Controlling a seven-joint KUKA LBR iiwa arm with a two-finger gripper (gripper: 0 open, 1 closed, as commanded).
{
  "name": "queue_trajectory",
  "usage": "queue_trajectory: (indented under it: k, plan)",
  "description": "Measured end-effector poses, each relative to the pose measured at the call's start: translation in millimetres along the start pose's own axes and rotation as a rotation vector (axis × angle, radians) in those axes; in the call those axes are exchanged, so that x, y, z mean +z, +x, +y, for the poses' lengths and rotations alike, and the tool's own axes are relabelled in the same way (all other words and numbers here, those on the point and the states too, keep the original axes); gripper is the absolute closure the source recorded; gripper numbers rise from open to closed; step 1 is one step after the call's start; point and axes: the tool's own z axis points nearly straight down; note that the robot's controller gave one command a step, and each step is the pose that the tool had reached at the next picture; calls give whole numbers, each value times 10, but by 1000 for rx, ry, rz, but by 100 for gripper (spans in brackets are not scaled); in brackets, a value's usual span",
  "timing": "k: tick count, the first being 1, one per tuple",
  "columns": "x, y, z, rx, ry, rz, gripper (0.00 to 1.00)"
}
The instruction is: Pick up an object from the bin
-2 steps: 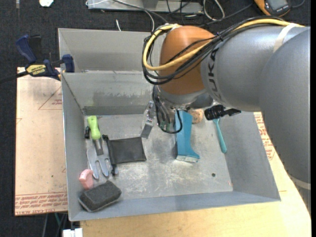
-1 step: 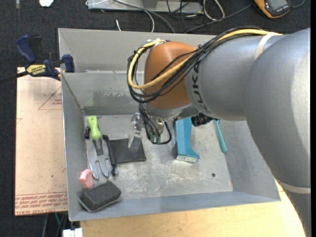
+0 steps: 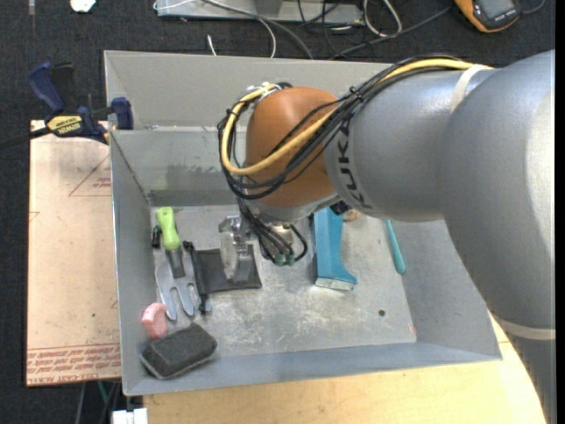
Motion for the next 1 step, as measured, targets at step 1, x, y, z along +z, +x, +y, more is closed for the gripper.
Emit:
queue_trajectory:
  k: [1]
  plan:
    - [-343,-305,12,33,-3,-1,0]
